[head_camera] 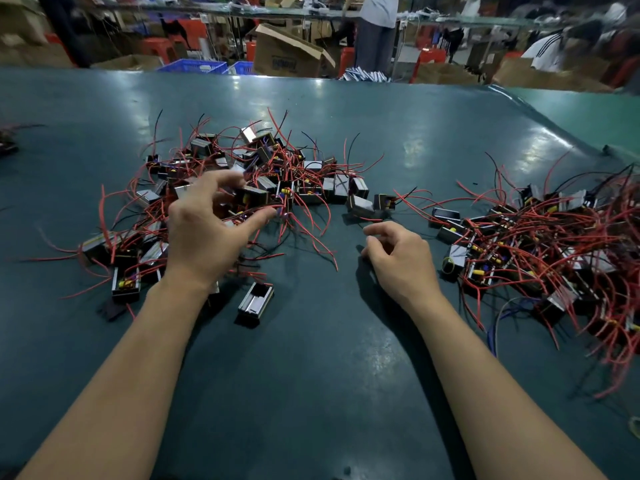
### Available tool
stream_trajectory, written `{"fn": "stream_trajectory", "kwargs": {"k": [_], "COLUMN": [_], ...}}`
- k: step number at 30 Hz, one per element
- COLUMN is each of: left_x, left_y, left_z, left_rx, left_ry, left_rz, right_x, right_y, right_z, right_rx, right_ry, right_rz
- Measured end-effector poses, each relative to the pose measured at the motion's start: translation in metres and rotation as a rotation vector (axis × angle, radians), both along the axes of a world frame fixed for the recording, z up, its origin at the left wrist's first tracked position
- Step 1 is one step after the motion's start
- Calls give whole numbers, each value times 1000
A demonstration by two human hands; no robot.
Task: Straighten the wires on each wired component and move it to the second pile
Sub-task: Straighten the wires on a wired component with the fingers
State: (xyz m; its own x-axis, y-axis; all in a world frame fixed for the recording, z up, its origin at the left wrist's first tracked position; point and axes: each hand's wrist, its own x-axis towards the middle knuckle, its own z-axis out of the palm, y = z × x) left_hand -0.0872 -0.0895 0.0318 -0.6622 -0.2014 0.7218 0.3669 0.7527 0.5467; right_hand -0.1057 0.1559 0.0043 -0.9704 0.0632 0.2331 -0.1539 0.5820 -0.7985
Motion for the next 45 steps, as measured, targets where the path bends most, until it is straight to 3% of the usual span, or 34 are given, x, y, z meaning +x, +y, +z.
{"fn": "stream_trajectory", "kwargs": {"k": [4,7,12,15,18,22,24,26,29,33,35,40,42,45], "left_x": [3,2,6,7,4,1,4,7,10,12,13,9,6,1], "left_y": [6,16,34,35,31,23,22,29,45,54,57,56,50,34], "left_z": [2,-1,0,-1,-3,-3,-3,-4,-4,-5,-6,-5,-5,-2], "left_rx": [-195,-379,-354,-348,-277,-154,-134,-186,-281,-340,-334,-351,-425,-416], "left_ry": [-31,-62,-92,-34,59,193,248,257,215,187,183,11,26,-24], "left_rz": [-121,-209,-460,-530,-439,-234,-271,-350,-477,-563,-577,-673,-528,-33], "right_x": [-1,5,7,4,4,0,-3,-6,-6,-3,-5,3,2,-2], "right_y": [-2,-7,-17,-16,-19,-17,-14,-13,-19,-27,-22,-12,-13,-6], "right_z": [-2,-2,-3,-1,-1,2,2,-1,-3,11,18,22,21,24], "right_rx": [-5,-8,112,90,37,-384,-398,-289,-239,-937,-1146,-887,-960,-1023], "right_ry": [96,270,217,217,319,293,306,259,51,-298,-359,-300,-301,-285], "right_rz": [12,182,476,446,402,136,-29,-106,-21,182,234,425,370,222]}}
